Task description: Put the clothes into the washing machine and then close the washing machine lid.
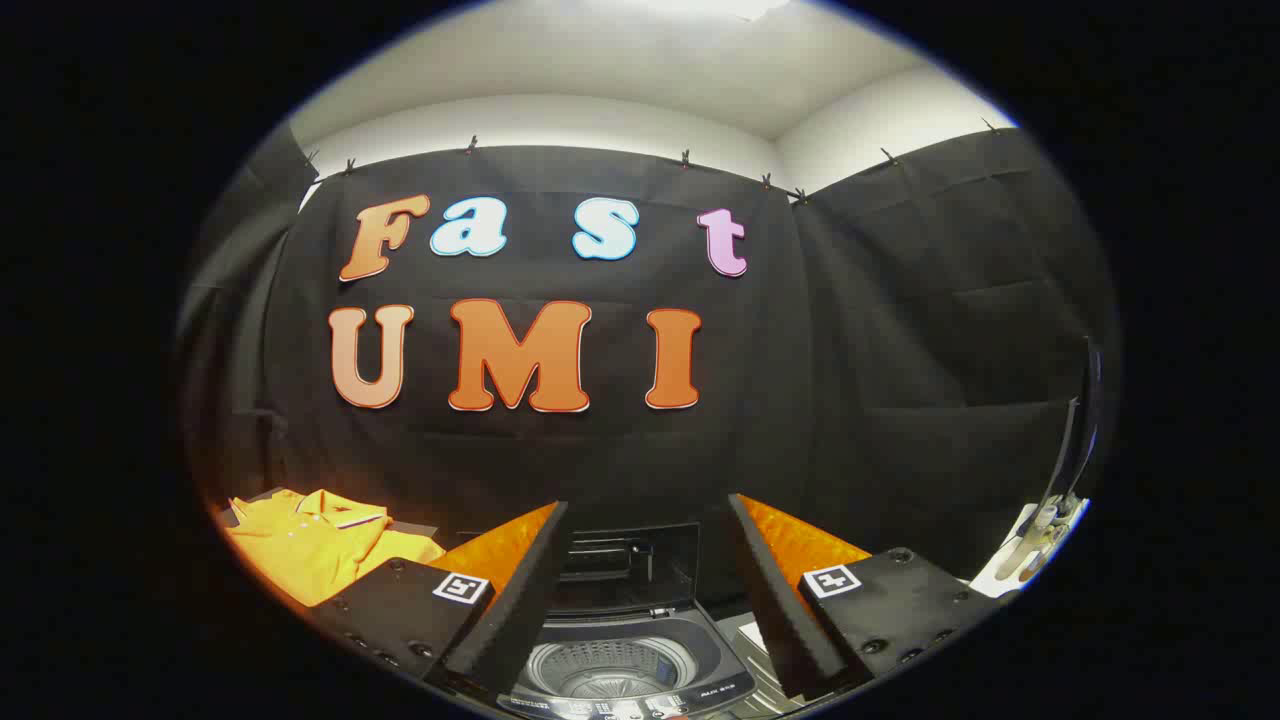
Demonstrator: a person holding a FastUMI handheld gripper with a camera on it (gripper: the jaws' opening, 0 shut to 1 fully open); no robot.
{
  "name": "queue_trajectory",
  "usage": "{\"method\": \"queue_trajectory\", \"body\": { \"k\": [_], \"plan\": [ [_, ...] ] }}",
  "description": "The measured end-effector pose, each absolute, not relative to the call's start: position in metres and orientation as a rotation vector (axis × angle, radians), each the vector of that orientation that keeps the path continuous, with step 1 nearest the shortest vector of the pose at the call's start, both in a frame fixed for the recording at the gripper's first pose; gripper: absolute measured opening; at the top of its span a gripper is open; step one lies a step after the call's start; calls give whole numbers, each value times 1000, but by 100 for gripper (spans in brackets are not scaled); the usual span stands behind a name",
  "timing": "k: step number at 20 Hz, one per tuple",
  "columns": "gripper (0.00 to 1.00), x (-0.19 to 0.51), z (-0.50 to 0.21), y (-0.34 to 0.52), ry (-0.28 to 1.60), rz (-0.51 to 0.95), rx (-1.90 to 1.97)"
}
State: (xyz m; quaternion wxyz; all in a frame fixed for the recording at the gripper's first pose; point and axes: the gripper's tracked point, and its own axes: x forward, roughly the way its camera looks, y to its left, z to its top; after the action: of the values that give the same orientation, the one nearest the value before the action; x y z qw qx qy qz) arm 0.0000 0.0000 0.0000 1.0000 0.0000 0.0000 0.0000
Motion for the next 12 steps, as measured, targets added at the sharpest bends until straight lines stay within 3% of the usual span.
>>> {"method": "queue_trajectory", "body": {
  "k": [12],
  "plan": [
    [98,-21,9,1,-14,-1,-3]
  ]
}}
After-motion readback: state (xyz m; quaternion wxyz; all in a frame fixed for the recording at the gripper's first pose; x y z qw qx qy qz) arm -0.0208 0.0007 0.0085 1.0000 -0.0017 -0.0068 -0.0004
